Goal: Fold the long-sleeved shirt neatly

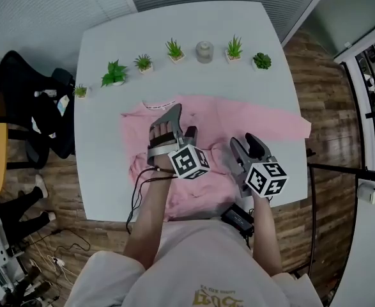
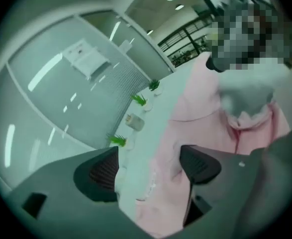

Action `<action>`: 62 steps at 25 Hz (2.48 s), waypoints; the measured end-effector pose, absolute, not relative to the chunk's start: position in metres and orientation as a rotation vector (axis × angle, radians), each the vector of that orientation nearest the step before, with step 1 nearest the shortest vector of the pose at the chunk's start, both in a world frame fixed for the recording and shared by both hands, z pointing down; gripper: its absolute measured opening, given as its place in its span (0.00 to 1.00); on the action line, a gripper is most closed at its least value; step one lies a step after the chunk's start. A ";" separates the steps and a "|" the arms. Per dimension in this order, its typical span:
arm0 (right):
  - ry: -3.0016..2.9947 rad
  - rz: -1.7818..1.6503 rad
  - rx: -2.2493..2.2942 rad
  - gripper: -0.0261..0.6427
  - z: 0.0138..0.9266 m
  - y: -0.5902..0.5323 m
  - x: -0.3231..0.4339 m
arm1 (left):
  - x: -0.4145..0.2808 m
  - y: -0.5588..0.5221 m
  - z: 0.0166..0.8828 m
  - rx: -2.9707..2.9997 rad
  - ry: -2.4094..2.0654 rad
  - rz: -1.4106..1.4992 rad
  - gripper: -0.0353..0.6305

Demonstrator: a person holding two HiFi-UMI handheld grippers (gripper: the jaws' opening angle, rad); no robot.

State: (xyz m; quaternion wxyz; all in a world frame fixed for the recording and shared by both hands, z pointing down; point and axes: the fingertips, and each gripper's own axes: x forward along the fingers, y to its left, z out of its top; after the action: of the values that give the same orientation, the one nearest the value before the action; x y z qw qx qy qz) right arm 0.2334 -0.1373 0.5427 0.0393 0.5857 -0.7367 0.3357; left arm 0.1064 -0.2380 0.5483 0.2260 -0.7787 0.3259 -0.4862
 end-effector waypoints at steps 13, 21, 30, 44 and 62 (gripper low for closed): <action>-2.294 0.975 1.631 0.40 0.556 -0.152 0.213 | 0.125 -0.211 0.567 -2.032 0.745 -1.153 0.63; -2.382 0.894 1.257 0.41 0.569 -0.204 0.133 | 0.118 -0.211 0.579 -2.117 0.777 -1.156 0.64; -2.218 0.705 1.034 0.38 0.608 -0.234 0.111 | 0.113 -0.211 0.596 -2.296 0.762 -1.187 0.64; -2.111 0.420 0.911 0.10 0.625 -0.241 0.096 | 0.106 -0.215 0.607 -2.430 0.830 -1.232 0.62; -2.118 0.649 1.292 0.11 0.601 -0.196 0.183 | 0.094 -0.221 0.617 -2.580 0.966 -1.286 0.61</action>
State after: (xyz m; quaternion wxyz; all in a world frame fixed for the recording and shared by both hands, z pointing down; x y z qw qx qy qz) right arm 0.1831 -0.1956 0.6011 0.2846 0.4829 -0.7918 0.2426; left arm 0.0940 -0.2212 0.6167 0.0507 -0.8475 0.3172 -0.4225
